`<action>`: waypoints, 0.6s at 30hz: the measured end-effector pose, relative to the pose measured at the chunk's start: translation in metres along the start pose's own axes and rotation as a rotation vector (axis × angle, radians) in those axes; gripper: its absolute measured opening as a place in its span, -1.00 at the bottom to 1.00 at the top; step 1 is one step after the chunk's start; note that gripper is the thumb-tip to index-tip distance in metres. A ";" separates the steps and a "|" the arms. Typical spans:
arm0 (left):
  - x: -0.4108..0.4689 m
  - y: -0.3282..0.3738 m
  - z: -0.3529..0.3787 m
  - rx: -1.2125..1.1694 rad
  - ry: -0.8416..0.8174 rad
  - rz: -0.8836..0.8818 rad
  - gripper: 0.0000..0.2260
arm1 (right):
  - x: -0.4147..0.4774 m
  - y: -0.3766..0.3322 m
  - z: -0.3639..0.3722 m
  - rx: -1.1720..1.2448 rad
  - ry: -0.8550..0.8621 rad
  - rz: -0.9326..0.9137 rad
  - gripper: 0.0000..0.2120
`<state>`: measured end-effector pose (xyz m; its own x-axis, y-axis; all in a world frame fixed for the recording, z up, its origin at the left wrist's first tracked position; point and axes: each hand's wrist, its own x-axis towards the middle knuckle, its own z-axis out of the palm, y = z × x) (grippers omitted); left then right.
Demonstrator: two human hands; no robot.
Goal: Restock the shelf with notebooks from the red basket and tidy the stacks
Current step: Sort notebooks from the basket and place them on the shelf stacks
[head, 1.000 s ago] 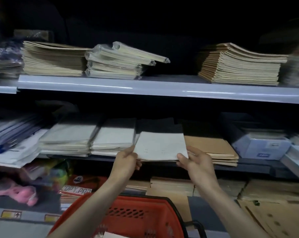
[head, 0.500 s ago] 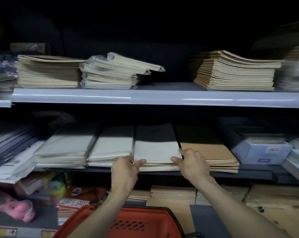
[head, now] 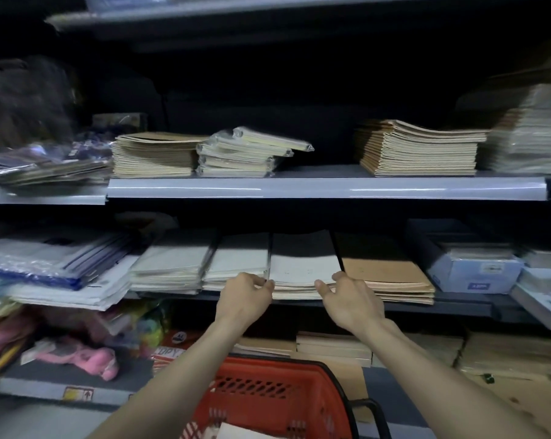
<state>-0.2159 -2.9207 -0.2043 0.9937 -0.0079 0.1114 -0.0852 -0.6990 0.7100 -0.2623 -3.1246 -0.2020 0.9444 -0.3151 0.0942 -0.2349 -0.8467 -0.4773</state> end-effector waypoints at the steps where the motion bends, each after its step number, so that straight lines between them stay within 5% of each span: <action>1: -0.003 -0.002 -0.001 0.005 -0.008 -0.005 -0.70 | -0.004 -0.002 0.000 0.006 -0.005 -0.001 -0.45; 6: -0.020 -0.044 0.002 0.064 -0.140 -0.117 -0.72 | -0.027 0.005 0.026 0.086 -0.094 0.023 -0.58; 13: -0.029 -0.174 0.036 0.240 -0.369 -0.272 -0.70 | -0.053 0.073 0.164 0.006 -0.592 0.175 -0.71; 18: -0.004 -0.317 0.089 -0.060 -0.664 -0.724 -0.57 | -0.064 0.094 0.243 -0.027 -0.809 0.289 -0.79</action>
<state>-0.1860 -2.7629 -0.4914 0.6443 -0.0052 -0.7648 0.5747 -0.6564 0.4887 -0.2890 -3.0798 -0.4647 0.7180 -0.1261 -0.6845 -0.4870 -0.7936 -0.3647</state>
